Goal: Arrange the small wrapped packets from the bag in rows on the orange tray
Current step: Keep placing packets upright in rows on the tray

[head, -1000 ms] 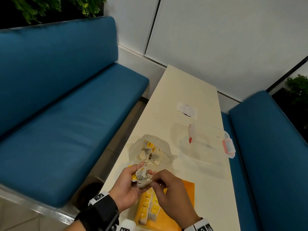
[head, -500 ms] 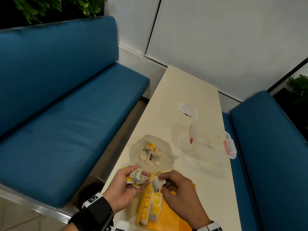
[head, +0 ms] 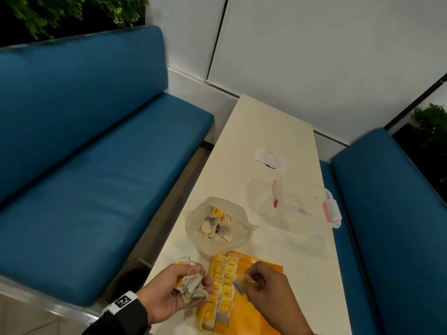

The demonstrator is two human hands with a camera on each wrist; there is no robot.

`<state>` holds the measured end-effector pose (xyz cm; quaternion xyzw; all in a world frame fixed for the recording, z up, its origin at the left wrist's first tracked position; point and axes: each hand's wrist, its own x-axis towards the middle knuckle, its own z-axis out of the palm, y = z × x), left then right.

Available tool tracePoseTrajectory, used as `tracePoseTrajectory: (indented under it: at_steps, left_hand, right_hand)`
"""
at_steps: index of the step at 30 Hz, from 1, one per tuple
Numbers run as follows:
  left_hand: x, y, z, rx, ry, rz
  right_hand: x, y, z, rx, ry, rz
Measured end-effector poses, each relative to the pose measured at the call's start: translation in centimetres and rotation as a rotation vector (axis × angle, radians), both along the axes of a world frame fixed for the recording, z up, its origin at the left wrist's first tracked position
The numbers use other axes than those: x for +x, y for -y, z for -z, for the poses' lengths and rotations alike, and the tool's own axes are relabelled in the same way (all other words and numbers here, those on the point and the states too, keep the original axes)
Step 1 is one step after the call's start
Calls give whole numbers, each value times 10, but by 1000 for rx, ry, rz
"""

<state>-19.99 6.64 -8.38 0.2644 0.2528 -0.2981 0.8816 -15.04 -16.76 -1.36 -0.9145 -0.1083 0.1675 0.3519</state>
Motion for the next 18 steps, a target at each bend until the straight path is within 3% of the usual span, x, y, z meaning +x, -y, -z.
tracePoseTrajectory:
  at_steps: [7, 18]
  left_hand:
    - [-7, 7, 6, -22, 25, 183]
    - [-8, 7, 17, -15, 41, 169]
  right_hand:
    - [-9, 18, 29, -17, -151, 47]
    - [-27, 20, 72, -88, -295, -32]
